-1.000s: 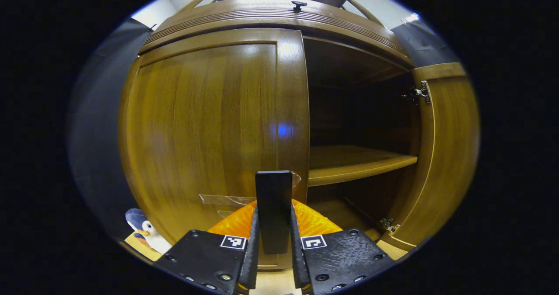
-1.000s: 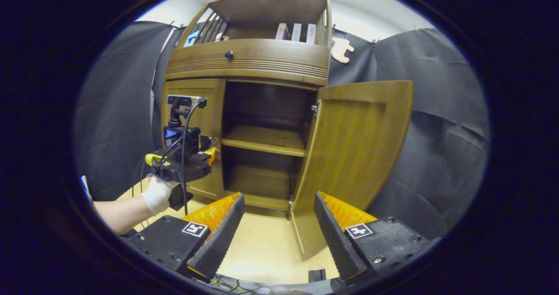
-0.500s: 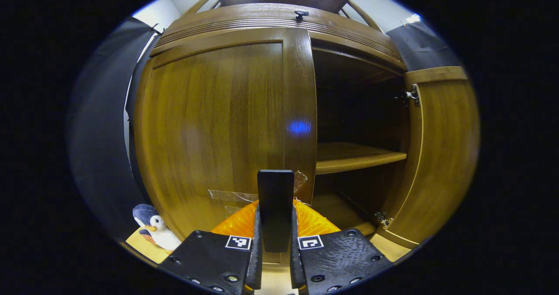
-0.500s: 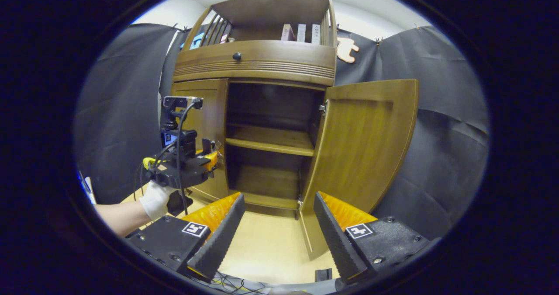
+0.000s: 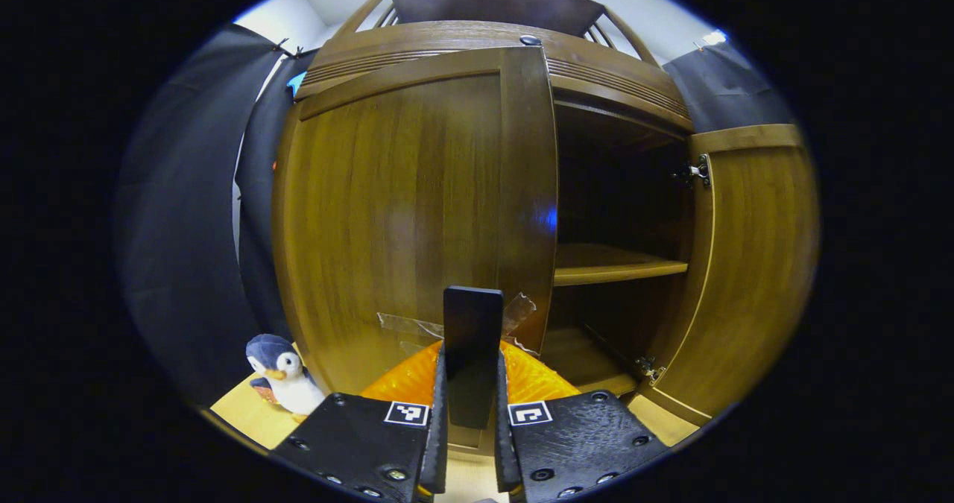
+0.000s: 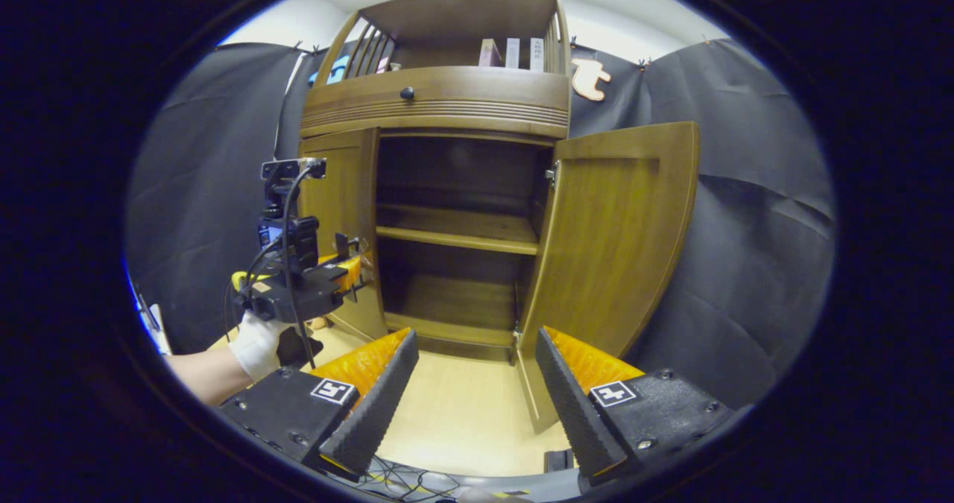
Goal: Open the right door of the double-door shoe cabinet with the right hand, and open the left door with the left hand.
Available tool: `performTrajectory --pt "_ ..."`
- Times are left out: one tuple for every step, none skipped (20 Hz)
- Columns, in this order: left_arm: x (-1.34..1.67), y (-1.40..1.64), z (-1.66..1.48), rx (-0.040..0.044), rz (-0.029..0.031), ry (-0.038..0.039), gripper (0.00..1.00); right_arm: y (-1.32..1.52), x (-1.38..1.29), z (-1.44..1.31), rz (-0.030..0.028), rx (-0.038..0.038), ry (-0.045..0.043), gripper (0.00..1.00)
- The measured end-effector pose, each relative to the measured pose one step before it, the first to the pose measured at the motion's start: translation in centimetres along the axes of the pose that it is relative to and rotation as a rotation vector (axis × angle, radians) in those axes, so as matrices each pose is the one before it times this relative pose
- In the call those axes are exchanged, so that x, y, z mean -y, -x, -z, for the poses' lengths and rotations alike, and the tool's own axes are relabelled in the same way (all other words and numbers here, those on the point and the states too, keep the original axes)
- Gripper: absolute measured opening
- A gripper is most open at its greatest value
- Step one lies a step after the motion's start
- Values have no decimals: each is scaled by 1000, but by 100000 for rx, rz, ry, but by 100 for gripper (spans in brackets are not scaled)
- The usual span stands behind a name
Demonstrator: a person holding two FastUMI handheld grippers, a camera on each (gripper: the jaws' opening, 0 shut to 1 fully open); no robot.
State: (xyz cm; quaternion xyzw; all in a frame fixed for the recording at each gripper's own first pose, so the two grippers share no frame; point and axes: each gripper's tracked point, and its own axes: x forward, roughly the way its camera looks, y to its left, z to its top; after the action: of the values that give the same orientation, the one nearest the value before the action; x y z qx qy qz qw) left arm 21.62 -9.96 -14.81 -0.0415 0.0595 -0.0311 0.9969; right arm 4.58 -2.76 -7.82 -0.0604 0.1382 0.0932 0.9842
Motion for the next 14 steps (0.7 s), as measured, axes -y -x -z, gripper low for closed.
performTrajectory --pt "-192 499 35 444 -424 -383 24 136 76 -148 140 336 90 100" --pt "-310 650 37 345 -194 -884 25 95 147 49 148 199 -102 100" --pt "-249 660 127 -138 202 -1185 25 33 72 40 250 97 -408 100" --pt "-276 518 48 135 179 -745 24 -9 -71 177 -14 -232 -361 100" --pt "-364 652 45 -179 25 -714 24 -71 -116 103 -200 -217 -534 100" --pt "-291 432 73 -183 -90 265 24 -49 -240 225 -575 -503 -437 100" --pt "-447 668 -9 170 -425 20 24 -75 -342 161 -787 -358 -280 100" --pt "-552 846 78 -78 -495 271 24 -68 -293 74 -758 -202 52 100" --pt "-564 688 20 78 -697 48 24 -20 -346 18 -666 -151 420 100" --pt "-637 743 181 -105 -483 170 24 -57 -335 4 -676 122 315 100" --pt "-553 659 41 194 -317 234 24 -82 -428 -118 -863 208 190 100" --pt "-702 670 16 -70 -469 -27 24 -53 -302 -43 -669 187 206 100" --pt "-618 560 79 59 -376 -149 24 -37 -374 -56 -745 106 306 100" --pt "-725 548 139 77 -852 -648 24 -111 -495 52 -1113 -38 345 100"
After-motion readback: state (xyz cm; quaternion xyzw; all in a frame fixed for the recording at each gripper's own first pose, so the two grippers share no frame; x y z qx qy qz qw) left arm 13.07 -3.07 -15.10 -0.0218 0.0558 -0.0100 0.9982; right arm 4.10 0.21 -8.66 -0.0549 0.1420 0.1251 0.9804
